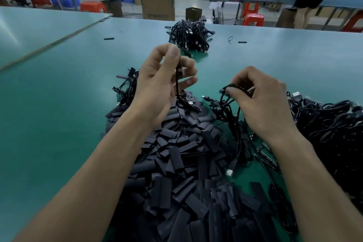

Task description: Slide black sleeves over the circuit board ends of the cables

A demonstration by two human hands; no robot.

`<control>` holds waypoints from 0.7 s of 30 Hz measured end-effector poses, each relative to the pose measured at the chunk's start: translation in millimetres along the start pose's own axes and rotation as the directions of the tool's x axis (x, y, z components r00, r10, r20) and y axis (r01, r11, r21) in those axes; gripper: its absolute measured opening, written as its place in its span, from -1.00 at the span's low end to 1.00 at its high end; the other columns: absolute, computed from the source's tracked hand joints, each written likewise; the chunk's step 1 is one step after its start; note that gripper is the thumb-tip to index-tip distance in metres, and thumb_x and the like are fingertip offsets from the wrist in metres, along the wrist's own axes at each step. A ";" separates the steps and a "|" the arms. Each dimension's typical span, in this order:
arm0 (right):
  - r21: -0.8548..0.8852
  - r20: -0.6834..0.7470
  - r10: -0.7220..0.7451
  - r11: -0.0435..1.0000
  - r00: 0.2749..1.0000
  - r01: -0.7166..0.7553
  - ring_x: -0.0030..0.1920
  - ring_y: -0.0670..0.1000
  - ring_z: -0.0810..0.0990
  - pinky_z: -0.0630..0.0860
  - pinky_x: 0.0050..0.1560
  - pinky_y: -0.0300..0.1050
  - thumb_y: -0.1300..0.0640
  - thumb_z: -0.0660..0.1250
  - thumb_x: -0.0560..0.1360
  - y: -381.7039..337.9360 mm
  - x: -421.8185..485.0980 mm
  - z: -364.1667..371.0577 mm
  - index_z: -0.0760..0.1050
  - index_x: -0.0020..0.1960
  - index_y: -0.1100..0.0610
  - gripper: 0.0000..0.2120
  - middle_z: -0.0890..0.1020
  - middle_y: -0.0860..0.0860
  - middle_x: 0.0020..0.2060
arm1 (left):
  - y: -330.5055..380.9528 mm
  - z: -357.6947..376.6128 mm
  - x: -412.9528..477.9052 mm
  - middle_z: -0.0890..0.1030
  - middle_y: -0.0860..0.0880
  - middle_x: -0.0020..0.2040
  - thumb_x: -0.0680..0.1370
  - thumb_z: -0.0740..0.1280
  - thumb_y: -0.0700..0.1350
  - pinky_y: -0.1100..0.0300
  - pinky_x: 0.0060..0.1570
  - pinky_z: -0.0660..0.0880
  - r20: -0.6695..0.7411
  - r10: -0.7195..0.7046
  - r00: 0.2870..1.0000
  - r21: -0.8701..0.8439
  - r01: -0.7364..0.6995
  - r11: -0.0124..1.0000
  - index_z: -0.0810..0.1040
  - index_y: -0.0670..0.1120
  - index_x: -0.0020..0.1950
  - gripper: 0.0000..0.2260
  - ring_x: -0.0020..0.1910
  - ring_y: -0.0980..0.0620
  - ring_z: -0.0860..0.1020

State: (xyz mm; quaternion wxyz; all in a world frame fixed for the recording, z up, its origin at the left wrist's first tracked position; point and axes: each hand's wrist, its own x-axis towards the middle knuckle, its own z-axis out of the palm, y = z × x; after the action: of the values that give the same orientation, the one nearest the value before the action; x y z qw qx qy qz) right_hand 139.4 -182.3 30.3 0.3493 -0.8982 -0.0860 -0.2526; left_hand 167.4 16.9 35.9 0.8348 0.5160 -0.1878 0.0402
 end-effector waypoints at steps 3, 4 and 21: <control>-0.120 0.101 0.033 0.993 0.994 -0.021 -0.10 -0.13 0.49 0.32 -0.10 -0.23 0.08 0.53 0.45 -1.6 -0.6 0.1 0.55 -0.09 -0.06 -0.84 0.54 -0.09 -0.15 | 9.5 4.7 -1.4 0.54 0.08 -0.32 0.68 0.23 -0.08 0.28 -0.42 0.40 -0.107 0.138 0.985 0.162 -0.120 0.979 0.47 0.02 -0.06 -0.87 -0.45 0.15 0.39; -0.133 0.131 0.037 0.991 0.991 -0.019 -0.10 -0.15 0.46 0.31 -0.09 -0.25 0.06 0.55 0.42 -3.7 -1.4 0.2 0.55 -0.05 -0.07 -0.80 0.52 -0.10 -0.14 | 10.5 5.2 -2.0 0.51 0.08 -0.34 0.68 0.24 -0.08 0.31 -0.46 0.31 -0.131 0.191 0.973 0.263 -0.152 0.953 0.47 0.03 -0.05 -0.88 -0.47 0.15 0.33; -0.201 0.769 0.116 0.977 0.629 0.066 0.05 -0.05 0.49 0.54 0.12 -0.03 -0.02 0.59 0.35 -32.4 -21.6 35.0 0.56 0.18 -0.13 -0.57 0.52 -0.11 0.00 | 13.6 2.9 -1.1 0.54 0.04 -0.05 0.70 0.11 -0.24 0.37 -0.18 0.35 -0.086 0.526 0.846 0.825 -0.236 0.514 0.40 -0.12 0.48 -0.65 -0.24 0.24 0.44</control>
State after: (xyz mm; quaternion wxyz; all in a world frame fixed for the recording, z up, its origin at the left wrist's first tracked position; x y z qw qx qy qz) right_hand 124.0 -134.3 16.2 0.1850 -0.9519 -0.1882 0.1559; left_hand 162.1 20.8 48.1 0.5084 0.7593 -0.1200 0.3880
